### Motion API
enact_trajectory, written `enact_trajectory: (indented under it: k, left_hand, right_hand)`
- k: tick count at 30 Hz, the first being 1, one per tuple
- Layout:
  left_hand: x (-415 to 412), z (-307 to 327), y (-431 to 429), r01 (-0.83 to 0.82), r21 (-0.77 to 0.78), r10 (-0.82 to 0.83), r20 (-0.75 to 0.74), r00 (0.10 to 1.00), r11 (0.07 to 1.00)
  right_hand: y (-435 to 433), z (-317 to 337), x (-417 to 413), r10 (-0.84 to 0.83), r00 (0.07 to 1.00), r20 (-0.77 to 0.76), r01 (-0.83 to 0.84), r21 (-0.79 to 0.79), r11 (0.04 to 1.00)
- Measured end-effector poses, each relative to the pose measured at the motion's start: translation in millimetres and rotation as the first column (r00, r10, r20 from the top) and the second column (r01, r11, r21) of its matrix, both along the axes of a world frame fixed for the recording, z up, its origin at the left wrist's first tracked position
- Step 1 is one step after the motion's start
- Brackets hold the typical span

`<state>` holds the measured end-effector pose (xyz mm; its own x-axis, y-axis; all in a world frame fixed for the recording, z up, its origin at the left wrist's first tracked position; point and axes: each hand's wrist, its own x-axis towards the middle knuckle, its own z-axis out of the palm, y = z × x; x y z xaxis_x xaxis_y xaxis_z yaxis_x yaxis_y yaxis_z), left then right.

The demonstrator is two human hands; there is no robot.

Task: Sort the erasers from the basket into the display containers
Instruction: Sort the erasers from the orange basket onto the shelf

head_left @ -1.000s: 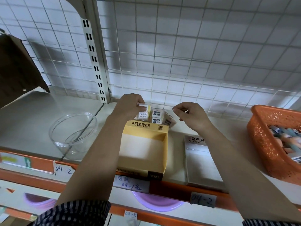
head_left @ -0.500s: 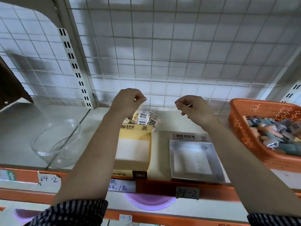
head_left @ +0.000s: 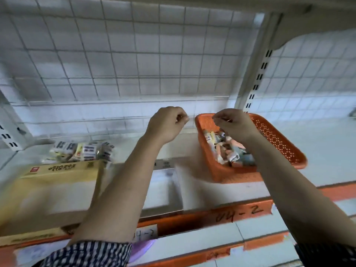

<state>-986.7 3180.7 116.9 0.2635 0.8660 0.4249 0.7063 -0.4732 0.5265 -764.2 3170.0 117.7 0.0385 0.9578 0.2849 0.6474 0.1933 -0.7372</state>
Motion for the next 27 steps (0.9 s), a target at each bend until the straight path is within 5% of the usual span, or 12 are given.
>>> enact_trajectory:
  k: [9, 14, 27]
  left_hand:
    - [70, -20, 2, -0.001, 0.008, 0.001, -0.051, 0.999, 1.000]
    - [75, -34, -2, -0.086, 0.058, 0.088, -0.037, 0.995, 0.995]
    - [59, -36, -15, -0.235, 0.055, 0.231, 0.073, 0.970, 0.970]
  right_hand:
    - [4, -6, 70, 0.068, 0.948, 0.310, -0.044, -0.084, 0.995]
    - [32, -9, 60, 0.215, 0.744, 0.633, -0.134, -0.174, 0.976]
    - [46, -31, 27, 0.415, 0.670, 0.615, -0.311, -0.275, 0.910]
